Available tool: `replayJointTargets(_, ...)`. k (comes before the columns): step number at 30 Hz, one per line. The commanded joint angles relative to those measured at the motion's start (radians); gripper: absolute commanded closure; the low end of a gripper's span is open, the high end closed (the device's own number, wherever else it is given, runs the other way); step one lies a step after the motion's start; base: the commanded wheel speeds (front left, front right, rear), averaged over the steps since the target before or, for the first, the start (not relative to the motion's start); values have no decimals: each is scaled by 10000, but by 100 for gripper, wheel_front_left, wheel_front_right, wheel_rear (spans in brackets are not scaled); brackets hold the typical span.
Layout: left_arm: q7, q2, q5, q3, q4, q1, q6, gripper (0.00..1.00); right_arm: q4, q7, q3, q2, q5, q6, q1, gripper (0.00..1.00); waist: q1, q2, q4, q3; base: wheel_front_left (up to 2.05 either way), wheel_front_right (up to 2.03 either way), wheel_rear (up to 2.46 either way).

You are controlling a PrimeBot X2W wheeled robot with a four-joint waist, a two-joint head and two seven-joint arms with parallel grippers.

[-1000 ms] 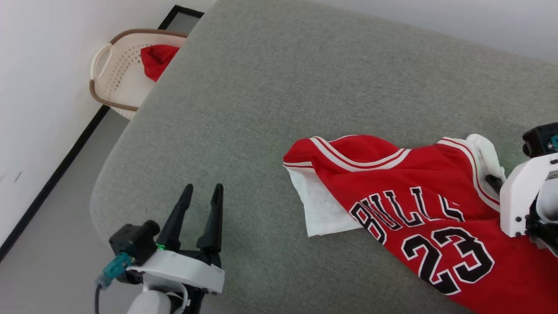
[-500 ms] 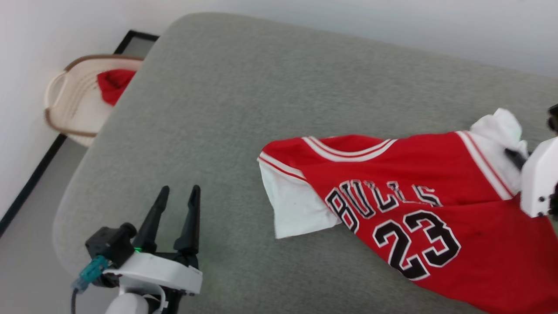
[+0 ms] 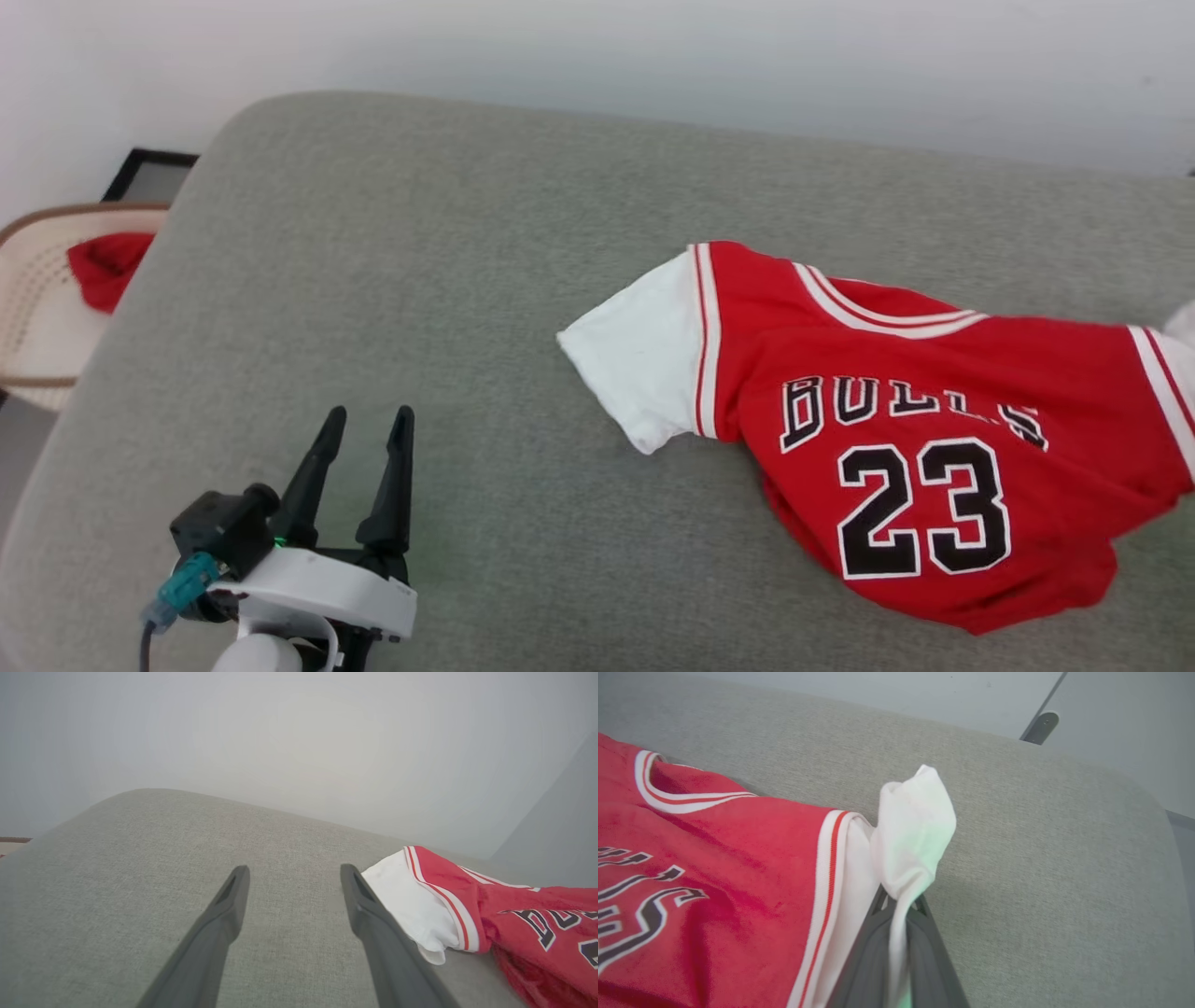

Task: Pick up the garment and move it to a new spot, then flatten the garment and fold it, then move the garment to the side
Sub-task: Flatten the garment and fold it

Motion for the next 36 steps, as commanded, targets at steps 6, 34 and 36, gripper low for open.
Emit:
replayJointTargets(6,5,136,-94,-261,195,-193,-36,0,546,-530,-437,290,-226,-10,613,100,0,0,-373,-113,0,0,0)
replayJointTargets(34,1357,1533,-845,-1036,-184,-701,-37,0,-899,-2339,-234,1411,-363,-10,1773,0,0,0,-1696,-1158,0,0,0)
replayJointTargets(36,1706,1730,-1038,-1098,-310,-866,-37,0,-1330,-2577,-210,1634,-520,-10,2061,0,0,0,-1881,-1172,0,0,0)
